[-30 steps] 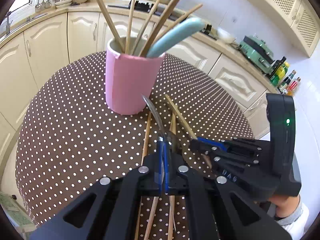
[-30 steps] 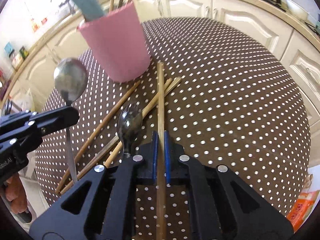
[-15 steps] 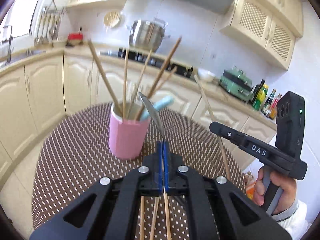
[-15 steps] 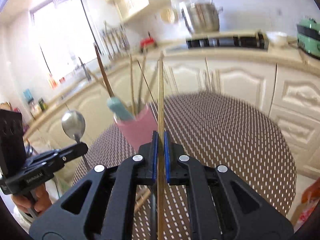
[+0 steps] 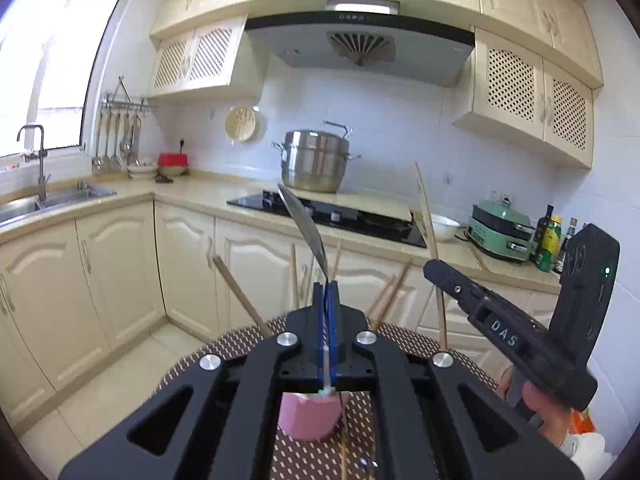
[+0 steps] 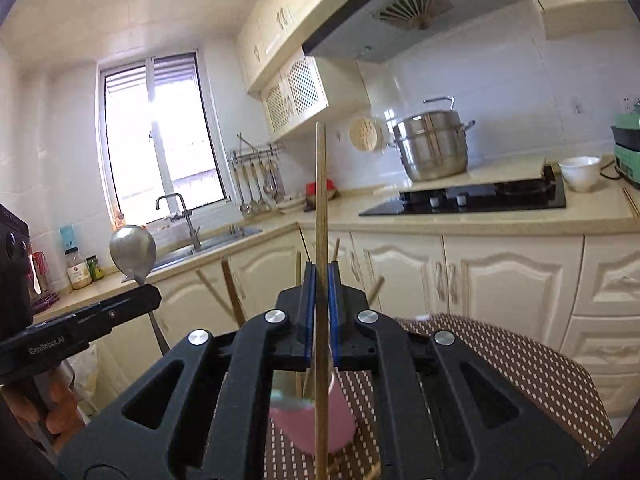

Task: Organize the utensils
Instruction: 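Lift the spoon and chopstick with both tools up above the pink cup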

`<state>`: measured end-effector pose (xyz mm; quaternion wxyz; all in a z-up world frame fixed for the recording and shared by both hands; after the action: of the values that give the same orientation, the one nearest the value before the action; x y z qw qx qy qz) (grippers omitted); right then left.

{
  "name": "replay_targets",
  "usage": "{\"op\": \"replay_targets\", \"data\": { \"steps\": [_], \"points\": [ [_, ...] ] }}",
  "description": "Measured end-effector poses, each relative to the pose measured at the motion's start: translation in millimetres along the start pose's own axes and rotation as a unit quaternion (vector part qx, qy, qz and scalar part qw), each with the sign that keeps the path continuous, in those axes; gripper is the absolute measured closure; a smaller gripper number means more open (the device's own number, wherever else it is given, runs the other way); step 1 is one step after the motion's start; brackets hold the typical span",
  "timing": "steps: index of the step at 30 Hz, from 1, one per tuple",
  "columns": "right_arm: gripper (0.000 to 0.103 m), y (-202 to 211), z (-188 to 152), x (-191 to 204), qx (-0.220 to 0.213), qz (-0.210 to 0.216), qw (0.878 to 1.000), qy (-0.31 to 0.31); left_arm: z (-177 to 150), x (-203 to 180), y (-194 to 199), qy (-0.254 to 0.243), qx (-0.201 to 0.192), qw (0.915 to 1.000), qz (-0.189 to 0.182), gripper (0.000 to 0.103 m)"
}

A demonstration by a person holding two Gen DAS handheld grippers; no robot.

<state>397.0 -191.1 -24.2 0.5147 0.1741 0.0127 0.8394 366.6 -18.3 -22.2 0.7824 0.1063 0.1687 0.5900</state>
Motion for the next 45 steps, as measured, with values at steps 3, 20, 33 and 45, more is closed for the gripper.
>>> {"op": "replay_targets", "data": {
  "steps": [3,20,33,45],
  "points": [
    [0.097,-13,10,2,-0.025,0.005,1.000,0.000,13,5,-13,-0.003,-0.008,0.9999,0.009,0.101],
    [0.096,-62,18,-2,-0.080,0.068,0.994,-0.017,-4,24,-82,-0.016,0.011,0.9995,0.024,0.101],
    [0.096,-71,9,3,-0.069,0.096,0.993,-0.013,-34,21,-94,-0.016,0.045,0.9987,0.018,0.101],
    [0.096,-53,-9,4,-0.005,0.096,0.995,0.002,-51,21,-89,0.006,0.077,0.9969,0.017,0.094]
  ]
}}
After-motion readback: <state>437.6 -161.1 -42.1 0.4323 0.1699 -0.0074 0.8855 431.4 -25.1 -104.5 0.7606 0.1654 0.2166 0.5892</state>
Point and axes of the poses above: each gripper's, at about its wrist camera, not at the fingertips, and y roughly against the way its jaws point, x to its left, z to its top, the point moved 9 cm from there along -y, roughly the way its jaws point, and after that the axes turned 5 degrees about x, right-handed, at the moved point
